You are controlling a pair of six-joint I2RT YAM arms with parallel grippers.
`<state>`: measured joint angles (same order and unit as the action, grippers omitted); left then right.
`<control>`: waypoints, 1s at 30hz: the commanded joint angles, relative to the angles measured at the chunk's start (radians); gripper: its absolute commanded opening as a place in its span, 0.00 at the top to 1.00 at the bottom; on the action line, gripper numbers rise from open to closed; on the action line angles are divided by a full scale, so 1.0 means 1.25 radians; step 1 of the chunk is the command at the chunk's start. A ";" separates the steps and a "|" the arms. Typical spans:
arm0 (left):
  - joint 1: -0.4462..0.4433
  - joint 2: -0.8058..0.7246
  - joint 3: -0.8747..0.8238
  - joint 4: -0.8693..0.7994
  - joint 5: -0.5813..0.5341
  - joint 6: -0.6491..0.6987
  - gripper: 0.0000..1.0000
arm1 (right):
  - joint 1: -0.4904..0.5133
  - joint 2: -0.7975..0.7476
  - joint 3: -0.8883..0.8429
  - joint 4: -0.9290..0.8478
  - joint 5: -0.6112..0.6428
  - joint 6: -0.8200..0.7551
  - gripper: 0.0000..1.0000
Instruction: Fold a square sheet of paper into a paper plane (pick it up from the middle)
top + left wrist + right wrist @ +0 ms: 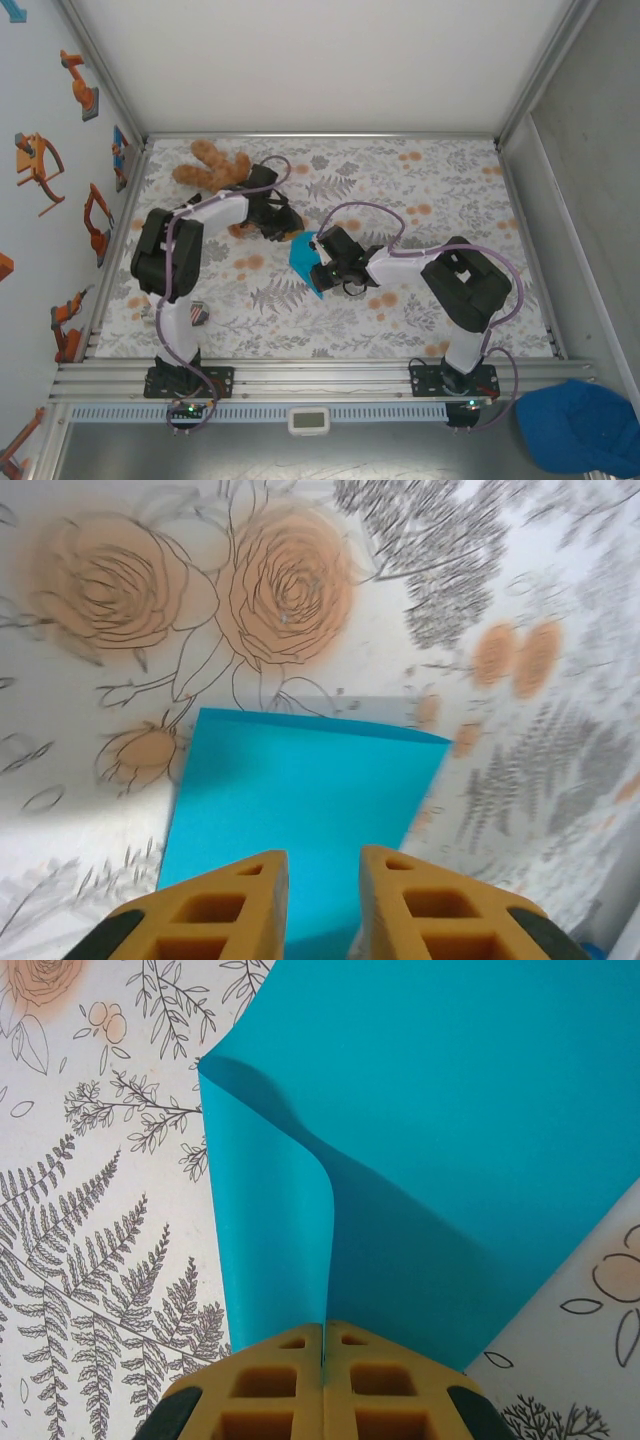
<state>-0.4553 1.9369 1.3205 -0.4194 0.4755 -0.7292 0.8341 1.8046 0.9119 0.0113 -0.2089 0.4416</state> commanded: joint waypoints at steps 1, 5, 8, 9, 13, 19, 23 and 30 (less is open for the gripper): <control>0.019 -0.097 -0.053 0.021 -0.035 -0.042 0.71 | -0.006 0.022 -0.003 -0.038 0.023 -0.008 1.00; 0.020 -0.173 -0.146 0.070 -0.038 -0.075 0.71 | -0.006 0.020 -0.004 -0.043 0.025 -0.005 1.00; 0.006 -0.225 -0.228 0.139 -0.012 -0.124 0.75 | -0.006 0.017 -0.007 -0.046 0.026 -0.003 1.00; -0.004 -0.242 -0.259 0.166 -0.006 -0.142 0.78 | -0.007 0.017 -0.007 -0.046 0.025 -0.003 1.00; -0.051 -0.270 -0.345 0.262 0.001 -0.211 0.85 | -0.008 0.018 -0.007 -0.046 0.021 -0.001 1.00; -0.113 -0.264 -0.391 0.297 -0.022 -0.233 0.89 | -0.010 0.019 -0.005 -0.052 0.021 0.001 1.00; -0.133 -0.257 -0.425 0.322 -0.033 -0.244 0.91 | -0.012 0.016 -0.004 -0.054 0.022 0.002 1.00; -0.134 -0.220 -0.427 0.347 -0.029 -0.233 0.94 | -0.012 0.019 -0.003 -0.057 0.020 -0.001 1.00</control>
<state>-0.6220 1.6459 0.7895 -0.0158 0.4416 -1.0168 0.8322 1.8046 0.9119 0.0101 -0.2100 0.4423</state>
